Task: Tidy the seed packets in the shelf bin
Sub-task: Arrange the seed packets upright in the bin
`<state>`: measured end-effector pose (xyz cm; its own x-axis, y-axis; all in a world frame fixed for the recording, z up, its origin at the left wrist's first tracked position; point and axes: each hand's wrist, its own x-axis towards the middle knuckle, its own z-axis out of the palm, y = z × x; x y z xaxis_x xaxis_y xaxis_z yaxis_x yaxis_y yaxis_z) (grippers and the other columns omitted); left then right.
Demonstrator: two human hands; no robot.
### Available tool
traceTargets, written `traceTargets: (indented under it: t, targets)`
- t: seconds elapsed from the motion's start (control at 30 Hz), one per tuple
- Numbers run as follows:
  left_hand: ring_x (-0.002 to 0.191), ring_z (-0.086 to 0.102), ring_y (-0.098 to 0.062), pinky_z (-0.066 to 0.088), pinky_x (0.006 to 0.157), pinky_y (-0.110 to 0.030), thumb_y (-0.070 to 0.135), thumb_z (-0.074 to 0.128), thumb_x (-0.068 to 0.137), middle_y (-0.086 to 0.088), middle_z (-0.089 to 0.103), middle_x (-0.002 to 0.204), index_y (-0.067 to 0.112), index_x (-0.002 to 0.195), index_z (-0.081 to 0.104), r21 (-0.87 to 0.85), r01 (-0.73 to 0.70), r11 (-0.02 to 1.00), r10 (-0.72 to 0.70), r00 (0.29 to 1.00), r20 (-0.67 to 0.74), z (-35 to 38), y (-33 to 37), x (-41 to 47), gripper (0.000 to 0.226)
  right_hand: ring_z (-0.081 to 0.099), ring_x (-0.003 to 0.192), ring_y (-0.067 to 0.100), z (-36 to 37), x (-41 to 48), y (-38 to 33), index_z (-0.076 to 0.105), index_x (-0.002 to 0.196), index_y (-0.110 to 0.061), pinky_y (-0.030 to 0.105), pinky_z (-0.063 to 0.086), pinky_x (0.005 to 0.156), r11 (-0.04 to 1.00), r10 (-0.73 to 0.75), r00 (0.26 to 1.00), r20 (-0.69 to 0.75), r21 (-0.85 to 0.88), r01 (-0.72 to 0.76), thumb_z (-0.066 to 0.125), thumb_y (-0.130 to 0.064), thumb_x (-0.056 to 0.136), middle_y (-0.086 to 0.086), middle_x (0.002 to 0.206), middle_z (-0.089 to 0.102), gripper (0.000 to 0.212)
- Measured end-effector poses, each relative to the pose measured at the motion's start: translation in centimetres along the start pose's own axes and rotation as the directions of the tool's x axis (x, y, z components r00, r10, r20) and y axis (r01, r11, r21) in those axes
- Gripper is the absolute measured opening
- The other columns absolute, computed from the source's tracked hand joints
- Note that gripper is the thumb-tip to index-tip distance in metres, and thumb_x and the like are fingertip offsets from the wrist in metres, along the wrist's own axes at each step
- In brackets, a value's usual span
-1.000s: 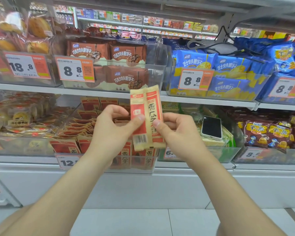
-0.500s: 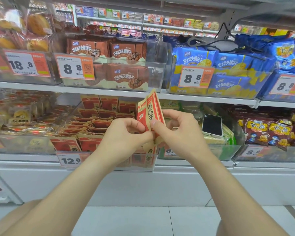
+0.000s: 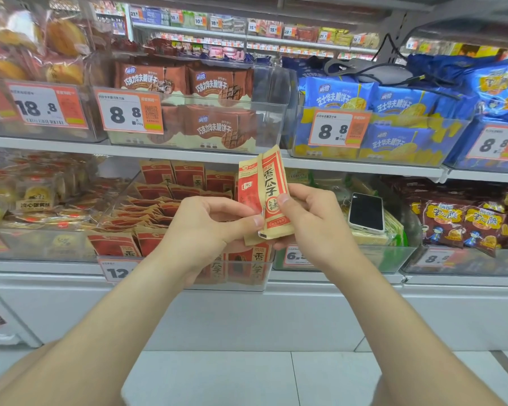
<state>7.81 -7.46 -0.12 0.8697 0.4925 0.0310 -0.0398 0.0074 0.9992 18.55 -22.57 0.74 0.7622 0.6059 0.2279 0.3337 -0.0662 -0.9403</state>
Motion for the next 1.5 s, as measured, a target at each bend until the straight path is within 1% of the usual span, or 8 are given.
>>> traceTargets:
  t: [0.23,0.47,0.73,0.93,1.17,1.23,1.33,1.5]
  targets:
    - [0.099,0.081,-0.026,0.067,0.08,-0.032,0.013,0.077,0.098,-0.009,0.084,0.103,0.004,0.107,0.081,-0.015,-0.029,0.999,0.029,1.0,0.002,-0.1,-0.2,0.3,0.013,0.08,0.09,0.023,-0.3,-0.1,-0.6,0.072,0.128,-0.027,0.042,0.067,0.069,0.993,-0.041,0.994,0.097,0.117,0.029,0.044,-0.021,0.116,0.003,0.102,0.082,0.032]
    - [0.103,0.08,-0.021,0.062,0.1,-0.046,0.055,0.084,0.079,-0.002,0.083,0.105,0.007,0.106,0.076,0.111,-0.093,0.989,0.089,0.995,0.04,-0.1,0.0,-0.1,0.056,0.082,0.089,0.021,-0.6,-0.4,-0.1,0.083,0.105,-0.011,0.038,0.068,0.077,0.987,-0.118,0.993,-0.01,0.11,0.119,0.079,-0.02,0.096,0.004,0.092,0.083,0.014]
    - [0.104,0.08,-0.024,0.062,0.101,-0.049,0.024,0.083,0.092,-0.007,0.083,0.104,0.009,0.105,0.08,0.095,-0.062,0.994,0.057,0.997,0.057,-0.8,0.3,0.1,0.02,0.082,0.083,0.024,-0.3,-0.1,0.2,0.082,0.103,-0.005,0.041,0.068,0.07,0.991,-0.086,0.996,-0.034,0.098,0.089,0.073,-0.009,0.1,0.009,0.088,0.082,0.01]
    - [0.104,0.08,-0.022,0.064,0.098,-0.046,0.025,0.085,0.091,-0.005,0.083,0.106,0.009,0.108,0.078,0.094,-0.064,0.994,0.06,0.997,0.049,-0.9,0.2,0.2,0.024,0.081,0.087,0.025,-0.3,0.1,0.3,0.082,0.102,-0.005,0.044,0.068,0.075,0.992,-0.092,0.995,-0.025,0.084,0.094,0.073,-0.01,0.1,0.009,0.09,0.083,0.01]
    - [0.095,0.076,-0.032,0.062,0.098,-0.056,0.056,0.084,0.086,-0.025,0.074,0.115,0.009,0.105,0.052,-0.013,-0.127,0.992,0.126,0.99,-0.066,-0.1,-0.3,0.4,0.061,0.079,0.071,0.026,-0.4,-0.6,0.0,0.08,0.089,-0.002,0.038,0.068,0.07,0.997,-0.001,0.96,0.281,-0.076,0.024,0.082,-0.004,0.091,0.018,0.078,0.079,0.003]
    - [0.084,0.069,-0.021,0.063,0.086,-0.044,0.06,0.08,0.083,-0.023,0.071,0.11,0.007,0.107,0.05,0.028,-0.155,0.987,0.157,0.984,-0.081,0.3,-0.3,0.2,0.065,0.08,0.071,0.029,0.1,-0.7,0.2,0.08,0.087,-0.002,0.047,0.068,0.075,0.987,0.036,0.934,0.355,-0.158,0.022,0.082,-0.004,0.09,0.015,0.075,0.079,0.004]
    - [0.077,0.065,-0.012,0.06,0.067,-0.032,0.057,0.074,0.083,-0.012,0.072,0.108,0.013,0.105,0.052,0.079,-0.167,0.983,0.17,0.985,-0.041,0.9,-0.3,-0.2,0.054,0.08,0.072,0.03,0.2,-0.6,0.2,0.081,0.084,-0.003,0.053,0.067,0.075,0.981,0.053,0.949,0.309,-0.193,0.008,0.078,-0.013,0.095,0.011,0.074,0.08,0.015]
    - [0.09,0.075,-0.027,0.061,0.089,-0.055,0.043,0.06,0.107,0.001,0.07,0.093,0.019,0.105,0.059,0.102,-0.163,0.981,0.162,0.987,0.022,1.8,-0.7,-0.7,0.025,0.081,0.076,0.029,-0.6,0.0,-0.1,0.079,0.104,-0.007,0.057,0.067,0.07,0.998,0.046,0.991,0.13,-0.052,-0.039,0.077,-0.026,0.098,0.014,0.08,0.081,0.02]
